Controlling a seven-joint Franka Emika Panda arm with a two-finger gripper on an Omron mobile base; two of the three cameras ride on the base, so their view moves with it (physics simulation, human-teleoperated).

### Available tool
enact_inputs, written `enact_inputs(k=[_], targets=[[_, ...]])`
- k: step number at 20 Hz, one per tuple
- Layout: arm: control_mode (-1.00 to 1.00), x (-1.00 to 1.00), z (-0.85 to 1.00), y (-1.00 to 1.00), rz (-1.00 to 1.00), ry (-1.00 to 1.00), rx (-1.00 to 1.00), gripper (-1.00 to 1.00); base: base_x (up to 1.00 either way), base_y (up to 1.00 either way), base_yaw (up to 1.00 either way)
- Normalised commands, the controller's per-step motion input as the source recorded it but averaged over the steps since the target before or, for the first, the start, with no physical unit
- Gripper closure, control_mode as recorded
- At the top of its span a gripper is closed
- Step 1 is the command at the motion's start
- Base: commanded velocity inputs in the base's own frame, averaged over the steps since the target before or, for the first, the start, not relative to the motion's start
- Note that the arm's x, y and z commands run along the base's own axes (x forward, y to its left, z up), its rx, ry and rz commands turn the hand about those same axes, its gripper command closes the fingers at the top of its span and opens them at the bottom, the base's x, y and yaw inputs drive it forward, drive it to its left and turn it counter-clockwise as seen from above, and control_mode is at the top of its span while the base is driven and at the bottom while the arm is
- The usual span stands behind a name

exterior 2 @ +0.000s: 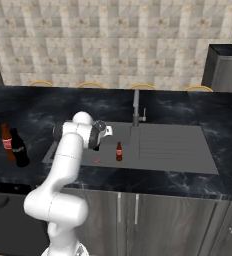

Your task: Place the large bottle from the dining counter next to the other large bottle outside the sink, and place the small bottle from the dining counter next to the other small bottle inside the sink.

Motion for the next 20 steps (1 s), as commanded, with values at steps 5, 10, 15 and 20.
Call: enact_inputs(k=[5, 10, 15, 20], targets=[[-1.0, -0.04, -0.01, 0.28, 0.04, 0.0, 0.0, 1.0, 0.0, 0.0, 0.0], [-1.0, -0.32, 0.0, 0.29, 0.04, -0.04, 0.01, 1.0, 0.0, 0.0, 0.0], [-1.0, -0.47, 0.0, 0.31, 0.04, -0.07, 0.0, 1.0, 0.0, 0.0, 0.0], [-1.0, -0.35, 0.0, 0.15, 0.05, -0.06, 0.0, 1.0, 0.0, 0.0, 0.0]])
